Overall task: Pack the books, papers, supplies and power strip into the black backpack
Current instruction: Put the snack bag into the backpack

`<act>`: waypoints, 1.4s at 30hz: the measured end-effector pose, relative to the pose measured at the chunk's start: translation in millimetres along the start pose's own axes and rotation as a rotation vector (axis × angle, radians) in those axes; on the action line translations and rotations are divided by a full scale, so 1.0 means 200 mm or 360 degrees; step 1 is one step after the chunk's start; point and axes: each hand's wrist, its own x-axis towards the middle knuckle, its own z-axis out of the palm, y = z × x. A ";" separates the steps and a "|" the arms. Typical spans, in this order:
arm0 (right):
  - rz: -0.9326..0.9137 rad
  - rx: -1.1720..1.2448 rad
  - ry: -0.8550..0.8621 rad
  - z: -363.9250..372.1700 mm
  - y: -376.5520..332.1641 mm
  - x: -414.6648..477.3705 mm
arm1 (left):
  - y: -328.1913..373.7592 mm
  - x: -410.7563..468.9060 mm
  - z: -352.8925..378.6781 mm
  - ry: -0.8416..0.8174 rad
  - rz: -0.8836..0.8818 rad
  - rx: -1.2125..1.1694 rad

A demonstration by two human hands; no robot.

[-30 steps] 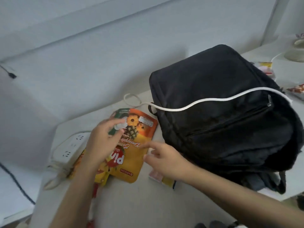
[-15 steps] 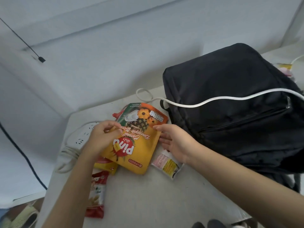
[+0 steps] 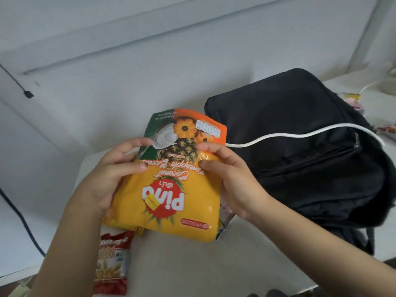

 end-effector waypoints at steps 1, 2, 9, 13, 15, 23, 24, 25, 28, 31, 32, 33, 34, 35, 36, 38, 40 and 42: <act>-0.0032 0.0016 -0.0011 -0.02 -0.03 -0.01 | 0.01 0.01 0.03 -0.0134 0.0030 -0.0018; -0.0062 0.0026 -0.0024 -0.03 -0.05 -0.03 | 0.02 0.03 0.07 -0.0229 0.0060 -0.0034; -0.0304 -0.0137 0.0153 -0.25 -0.26 -0.17 | 0.04 0.21 0.42 -0.0481 0.0230 -0.0101; -0.0420 -0.0056 0.0435 -0.44 -0.36 -0.28 | 0.03 0.30 0.60 -0.0503 0.0256 -0.0057; -0.0477 -0.0036 0.0586 -0.54 -0.40 -0.33 | 0.02 0.34 0.68 -0.0464 0.0283 0.0057; -0.0685 0.0037 0.1139 -0.89 -0.50 -0.58 | -0.15 0.34 1.02 -0.0652 0.0488 0.0550; -0.0677 0.0032 0.1186 -0.92 -0.50 -0.61 | -0.17 0.34 1.04 -0.0788 0.0482 0.0661; -0.0657 0.0021 0.1227 -0.95 -0.50 -0.64 | -0.19 0.34 1.06 -0.0935 0.0483 0.0821; -0.0607 0.0035 0.1338 -1.02 -0.49 -0.70 | -0.23 0.33 1.09 -0.1224 0.0572 0.1467; -0.0597 0.0056 0.1414 -1.05 -0.48 -0.74 | -0.23 0.34 1.11 -0.1186 0.0771 0.1684; -0.0591 0.0059 0.1433 -1.06 -0.48 -0.76 | -0.22 0.36 1.11 -0.1129 0.0830 0.1661; -0.0590 0.0066 0.1440 -1.06 -0.47 -0.77 | -0.21 0.38 1.10 -0.1054 0.0913 0.1657; -0.0588 0.0074 0.1434 -1.07 -0.47 -0.79 | -0.18 0.41 1.09 -0.0964 0.1013 0.1684; -0.0580 0.0081 0.1420 -1.07 -0.47 -0.80 | -0.16 0.44 1.07 -0.0863 0.1108 0.1727; -0.0566 0.0084 0.1393 -1.07 -0.47 -0.81 | -0.13 0.48 1.06 -0.0761 0.1165 0.1753; -0.0535 0.0087 0.1305 -1.07 -0.47 -0.84 | -0.07 0.55 1.03 -0.0598 0.1101 0.1712; -0.0494 0.0039 0.1179 -1.07 -0.47 -0.85 | -0.02 0.62 1.00 -0.0486 0.0956 0.1657; -0.0423 -0.0048 0.1044 -1.06 -0.48 -0.87 | 0.02 0.69 0.98 -0.0380 0.0881 0.1594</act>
